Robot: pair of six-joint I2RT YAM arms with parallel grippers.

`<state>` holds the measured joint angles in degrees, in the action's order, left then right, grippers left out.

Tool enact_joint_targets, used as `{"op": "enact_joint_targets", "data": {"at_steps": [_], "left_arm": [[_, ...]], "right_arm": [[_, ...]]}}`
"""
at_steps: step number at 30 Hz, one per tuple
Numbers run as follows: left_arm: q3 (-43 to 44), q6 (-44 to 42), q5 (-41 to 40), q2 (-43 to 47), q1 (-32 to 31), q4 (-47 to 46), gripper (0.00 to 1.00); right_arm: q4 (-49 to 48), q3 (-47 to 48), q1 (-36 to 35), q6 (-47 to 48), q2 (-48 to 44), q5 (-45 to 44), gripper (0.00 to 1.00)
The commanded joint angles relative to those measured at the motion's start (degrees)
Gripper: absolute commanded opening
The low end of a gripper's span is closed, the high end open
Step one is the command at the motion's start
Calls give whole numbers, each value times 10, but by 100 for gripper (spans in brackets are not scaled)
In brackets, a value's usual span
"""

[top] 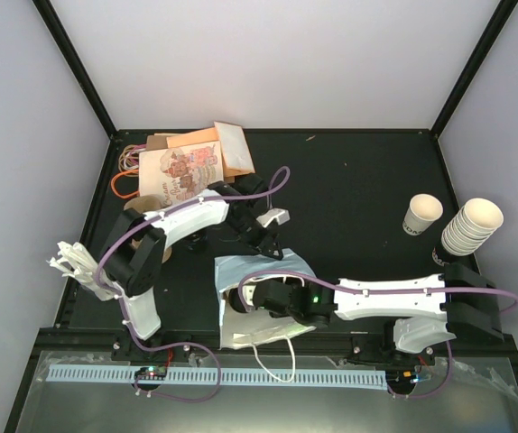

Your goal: Pack the takeout coffee

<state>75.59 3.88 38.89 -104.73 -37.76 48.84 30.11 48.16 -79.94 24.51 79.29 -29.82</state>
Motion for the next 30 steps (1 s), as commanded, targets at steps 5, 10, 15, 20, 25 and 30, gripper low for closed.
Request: {"op": "enact_joint_targets", "data": {"at_steps": [5,10,15,20,25,30], "left_arm": [[-8,-1,73,22,-41,68,44],[8,-6,77,10,-30,69,48],[59,-17,88,-9,0,84,62],[142,-16,84,-18,30,100,80],[191,7,53,7,57,89,93],[207,39,-4,67,86,71,99]], "right_arm": [[50,-20,19,-12,30,45,63],[65,-8,19,-19,25,41,63],[82,3,18,-22,15,43,63],[105,22,18,-27,24,54,63],[113,30,19,-28,35,60,63],[120,36,21,-26,34,57,63]]}}
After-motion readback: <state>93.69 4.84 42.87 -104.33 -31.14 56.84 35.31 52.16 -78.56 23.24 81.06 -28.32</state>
